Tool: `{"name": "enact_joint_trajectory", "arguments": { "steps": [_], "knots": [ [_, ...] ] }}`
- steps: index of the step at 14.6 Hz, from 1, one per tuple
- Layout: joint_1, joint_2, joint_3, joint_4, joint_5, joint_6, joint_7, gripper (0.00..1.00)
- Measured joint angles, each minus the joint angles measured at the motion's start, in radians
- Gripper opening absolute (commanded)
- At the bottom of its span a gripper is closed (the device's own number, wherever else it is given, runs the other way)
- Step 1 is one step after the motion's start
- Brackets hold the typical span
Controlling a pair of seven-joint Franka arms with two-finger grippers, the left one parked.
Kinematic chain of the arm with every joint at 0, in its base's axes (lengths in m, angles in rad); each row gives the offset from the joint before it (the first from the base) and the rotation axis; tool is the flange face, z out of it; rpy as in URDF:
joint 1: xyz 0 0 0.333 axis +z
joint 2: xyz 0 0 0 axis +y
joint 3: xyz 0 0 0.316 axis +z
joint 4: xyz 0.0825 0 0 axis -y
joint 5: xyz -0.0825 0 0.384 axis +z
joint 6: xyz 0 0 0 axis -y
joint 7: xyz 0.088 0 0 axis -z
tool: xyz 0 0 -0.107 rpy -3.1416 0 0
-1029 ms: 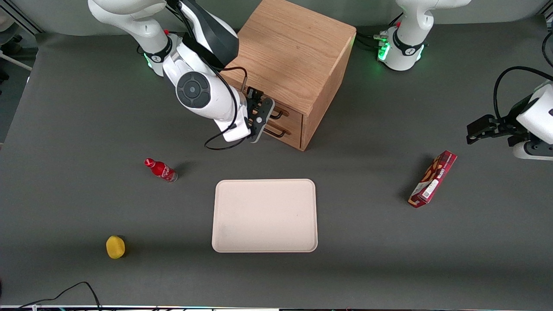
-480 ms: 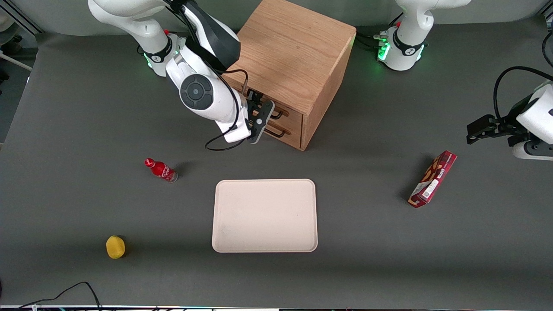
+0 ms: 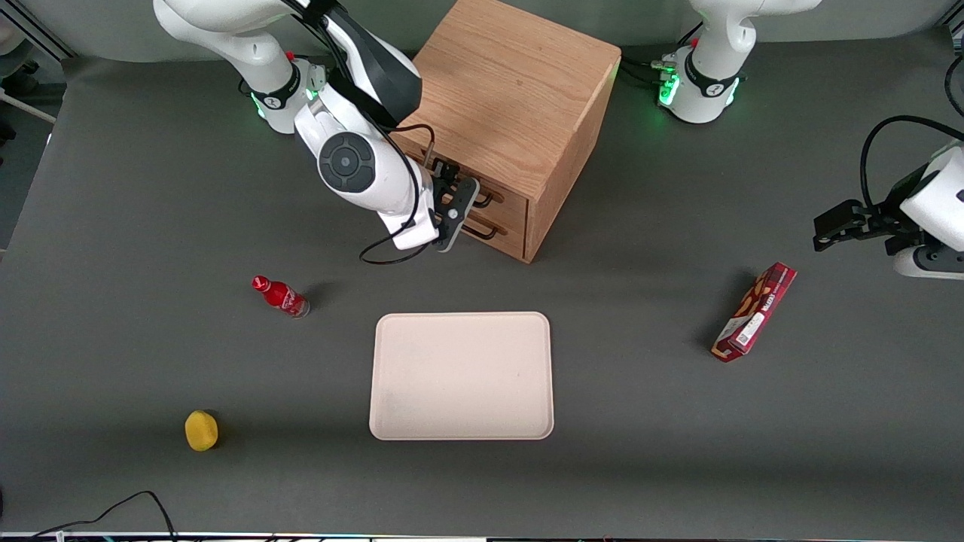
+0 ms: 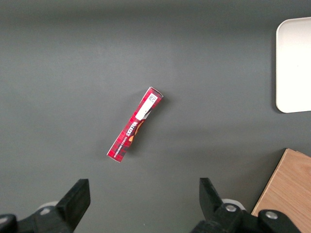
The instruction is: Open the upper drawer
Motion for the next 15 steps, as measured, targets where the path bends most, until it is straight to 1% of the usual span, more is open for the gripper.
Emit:
{"name": "enact_joint_trajectory", "arguments": {
  "steps": [3, 8, 15],
  "knots": [
    [0.002, 0.000, 0.000, -0.004, -0.004, 0.012, 0.000, 1.00],
    [0.005, 0.009, -0.001, -0.008, -0.030, 0.035, 0.000, 1.00],
    [0.004, 0.011, -0.008, -0.003, -0.038, 0.038, 0.000, 1.00]
  ]
}}
